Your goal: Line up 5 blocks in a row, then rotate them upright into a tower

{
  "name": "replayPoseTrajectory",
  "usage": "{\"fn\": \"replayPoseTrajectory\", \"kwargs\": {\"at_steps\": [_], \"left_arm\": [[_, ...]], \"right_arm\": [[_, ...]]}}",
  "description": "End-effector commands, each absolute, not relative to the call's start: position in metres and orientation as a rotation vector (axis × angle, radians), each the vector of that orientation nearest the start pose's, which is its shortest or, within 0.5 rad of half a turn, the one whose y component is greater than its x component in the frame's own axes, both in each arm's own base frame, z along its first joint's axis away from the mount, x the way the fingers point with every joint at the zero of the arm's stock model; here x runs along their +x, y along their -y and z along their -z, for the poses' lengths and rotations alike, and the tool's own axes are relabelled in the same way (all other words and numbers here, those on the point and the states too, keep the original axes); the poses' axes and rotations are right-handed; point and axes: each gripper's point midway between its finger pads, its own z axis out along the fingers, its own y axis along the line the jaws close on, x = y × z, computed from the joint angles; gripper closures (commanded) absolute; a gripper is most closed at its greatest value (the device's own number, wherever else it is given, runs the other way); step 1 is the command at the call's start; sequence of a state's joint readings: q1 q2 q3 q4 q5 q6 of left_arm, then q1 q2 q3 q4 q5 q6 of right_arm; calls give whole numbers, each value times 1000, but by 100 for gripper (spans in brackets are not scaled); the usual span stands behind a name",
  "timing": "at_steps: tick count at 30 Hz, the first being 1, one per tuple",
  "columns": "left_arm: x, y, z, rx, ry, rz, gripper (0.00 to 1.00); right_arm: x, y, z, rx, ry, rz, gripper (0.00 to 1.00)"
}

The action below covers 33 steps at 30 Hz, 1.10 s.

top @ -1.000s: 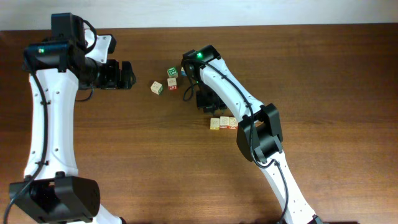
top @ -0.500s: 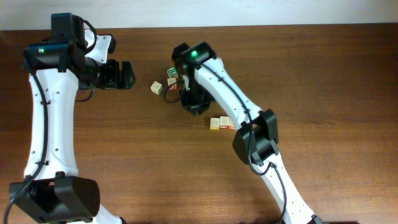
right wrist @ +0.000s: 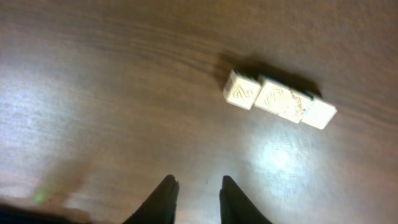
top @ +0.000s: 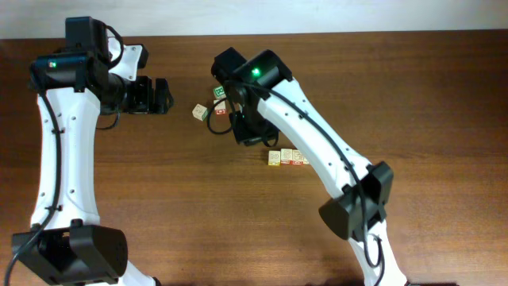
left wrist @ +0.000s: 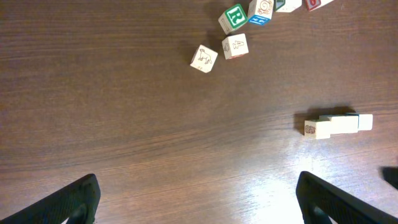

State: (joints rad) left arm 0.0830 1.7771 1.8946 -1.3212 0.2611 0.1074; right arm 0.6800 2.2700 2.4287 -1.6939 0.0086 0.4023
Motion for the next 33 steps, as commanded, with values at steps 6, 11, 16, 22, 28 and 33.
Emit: {"fn": "replayPoseTrajectory", "kwargs": {"at_steps": [6, 11, 16, 22, 28, 33], "left_arm": [[402, 9, -239, 78, -2727, 311, 1], [402, 9, -239, 78, -2727, 311, 1], [402, 9, -239, 78, -2727, 311, 1], [402, 9, -239, 78, -2727, 311, 1], [402, 9, -239, 78, -2727, 311, 1], [402, 9, -239, 78, -2727, 311, 1]], "right_arm": [[287, -268, -95, -403, -3210, 308, 96], [293, -270, -100, -414, -3117, 167, 96], [276, -247, -106, -327, -3029, -88, 94], [287, -233, -61, -128, -3114, -380, 89], [303, -229, -38, -17, -3096, -276, 90], [309, -232, -32, -19, -3079, -284, 89]]}}
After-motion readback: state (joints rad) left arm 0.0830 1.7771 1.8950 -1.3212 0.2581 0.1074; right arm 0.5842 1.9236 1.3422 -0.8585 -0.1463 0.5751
